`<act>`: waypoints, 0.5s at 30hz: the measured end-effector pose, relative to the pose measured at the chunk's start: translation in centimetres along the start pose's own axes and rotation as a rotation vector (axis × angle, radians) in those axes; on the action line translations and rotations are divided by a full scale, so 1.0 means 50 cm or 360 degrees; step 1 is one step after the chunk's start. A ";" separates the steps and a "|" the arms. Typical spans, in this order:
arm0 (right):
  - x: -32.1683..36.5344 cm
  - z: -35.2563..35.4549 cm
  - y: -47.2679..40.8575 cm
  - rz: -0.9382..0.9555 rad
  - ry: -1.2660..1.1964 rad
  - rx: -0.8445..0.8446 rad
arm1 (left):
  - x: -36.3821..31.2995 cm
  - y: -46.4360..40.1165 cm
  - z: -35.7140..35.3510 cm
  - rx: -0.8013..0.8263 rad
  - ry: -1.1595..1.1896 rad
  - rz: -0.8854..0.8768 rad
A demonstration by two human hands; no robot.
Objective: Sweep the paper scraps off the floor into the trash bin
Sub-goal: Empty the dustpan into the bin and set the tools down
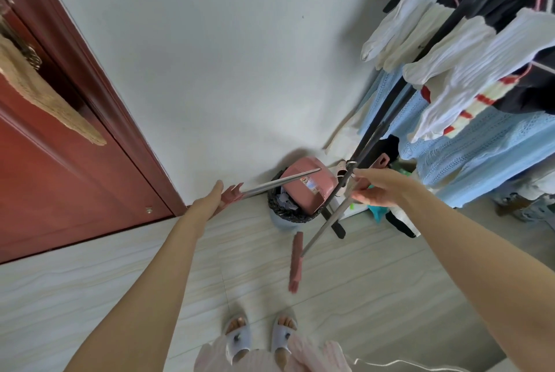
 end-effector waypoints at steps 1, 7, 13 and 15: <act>-0.011 0.003 0.001 -0.0063 -0.0082 0.0087 | 0.000 -0.027 0.000 0.0078 0.0011 -0.0032; -0.053 -0.005 0.026 -0.0133 -0.0799 0.0448 | -0.108 0.193 -0.077 0.0263 -0.0489 -0.0138; -0.109 -0.025 0.053 -0.0370 -0.0386 0.0408 | -0.163 0.254 -0.150 0.0415 -0.0770 -0.0609; -0.139 -0.023 0.045 -0.0418 -0.0309 0.0391 | -0.164 0.260 -0.168 0.0382 -0.0770 -0.0715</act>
Point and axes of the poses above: each hand's wrist, its own y-axis away from the middle knuckle, its own z-axis out of the back of the hand, x = y × z, the point moved 7 cm from there along -y, towards the middle knuckle, and after that the axes turned 1 degree about y, right-handed, at the moved point
